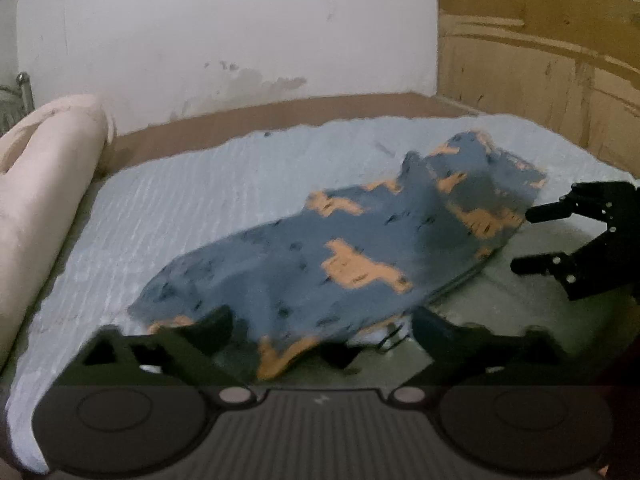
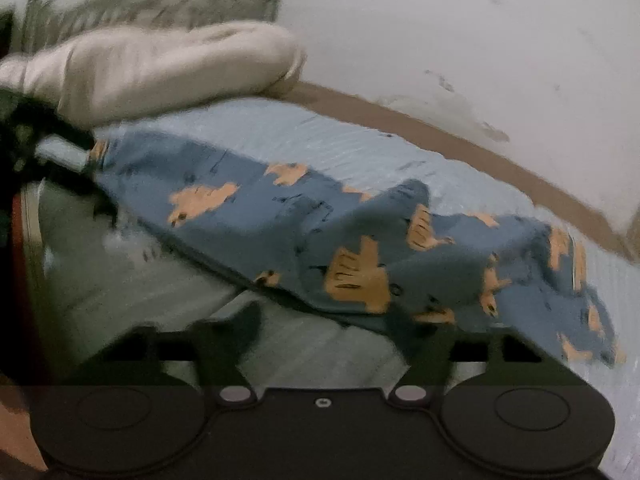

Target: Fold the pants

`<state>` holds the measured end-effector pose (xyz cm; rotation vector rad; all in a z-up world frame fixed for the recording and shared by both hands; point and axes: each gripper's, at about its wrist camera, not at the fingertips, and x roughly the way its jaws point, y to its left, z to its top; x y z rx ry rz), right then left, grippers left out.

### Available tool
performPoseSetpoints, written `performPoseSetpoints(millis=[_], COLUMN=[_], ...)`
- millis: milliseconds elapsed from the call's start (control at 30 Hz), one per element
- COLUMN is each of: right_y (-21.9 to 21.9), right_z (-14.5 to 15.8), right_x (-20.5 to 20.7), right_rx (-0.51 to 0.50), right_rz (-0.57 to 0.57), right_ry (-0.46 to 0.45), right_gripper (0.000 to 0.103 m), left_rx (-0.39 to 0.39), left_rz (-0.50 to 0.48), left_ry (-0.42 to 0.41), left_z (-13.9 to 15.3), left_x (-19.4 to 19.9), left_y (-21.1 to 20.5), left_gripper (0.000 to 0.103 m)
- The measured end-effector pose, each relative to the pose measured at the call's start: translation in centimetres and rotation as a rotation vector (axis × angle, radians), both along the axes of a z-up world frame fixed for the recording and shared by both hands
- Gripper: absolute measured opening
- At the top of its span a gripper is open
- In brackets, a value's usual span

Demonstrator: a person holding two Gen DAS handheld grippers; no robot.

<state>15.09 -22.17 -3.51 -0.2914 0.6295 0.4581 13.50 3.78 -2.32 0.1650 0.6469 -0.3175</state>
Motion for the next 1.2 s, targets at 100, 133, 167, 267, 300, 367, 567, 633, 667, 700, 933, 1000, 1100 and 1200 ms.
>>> performPoseSetpoints(millis=[100,133,167,267,300,367,567,633,667,700,933,1000,1100,1200], right_y=[-2.3,-3.0,-4.0,-6.5,-7.5,-9.3,-14.8,-16.2,-17.1,-18.0,-21.9,-22.2,-22.3,-21.9], right_z=[0.8,1.1,1.3,1.8,1.9,2.0,2.0,1.8,1.7,1.5,0.2,-0.1,-0.5,-0.9], right_x=[0.2,0.3,0.4,0.8,1.0,1.5,4.8,6.2,7.1,8.1,13.5,14.4,15.2,15.6], right_rx=[0.094,0.119,0.150,0.217,0.237,0.275,0.358,0.378,0.400,0.430,0.546,0.557,0.574,0.580], right_rz=[-0.068,-0.092,-0.123,-0.206,-0.244,-0.293,-0.366,-0.380,-0.390,-0.405,-0.453,-0.456,-0.451,-0.447], right_ry=[0.013,0.014,0.014,0.022,0.028,0.039,0.079,0.097,0.117,0.144,0.233,0.237,0.244,0.256], right_gripper=[0.100,0.101,0.102,0.102,0.102,0.102,0.102,0.102,0.102,0.102,0.086,0.083,0.078,0.073], left_rx=[-0.003,0.002,0.009,0.029,0.038,0.063,0.098,0.123,0.132,0.138,0.176,0.200,0.231,0.267], left_rz=[-0.054,-0.066,-0.079,-0.130,-0.148,-0.195,-0.293,-0.311,-0.324,-0.332,-0.401,-0.424,-0.443,-0.430], left_ry=[-0.007,-0.011,-0.017,-0.040,-0.048,-0.059,-0.059,-0.077,-0.085,-0.088,-0.053,-0.050,-0.030,-0.006], left_z=[0.2,0.2,0.2,0.2,0.1,0.1,-0.4,-0.7,-0.9,-1.1,-2.6,-3.1,-3.8,-4.6], left_x=[0.8,1.1,1.5,2.7,3.0,4.0,6.5,6.9,7.1,7.3,9.0,9.4,10.0,11.0], left_y=[-2.3,-3.1,-4.1,-7.4,-8.5,-11.4,-18.9,-20.8,-21.8,-22.5,-25.7,-26.3,-27.0,-27.2], left_gripper=[0.103,0.103,0.103,0.103,0.103,0.103,0.103,0.103,0.102,0.100,0.056,0.049,0.039,0.037])
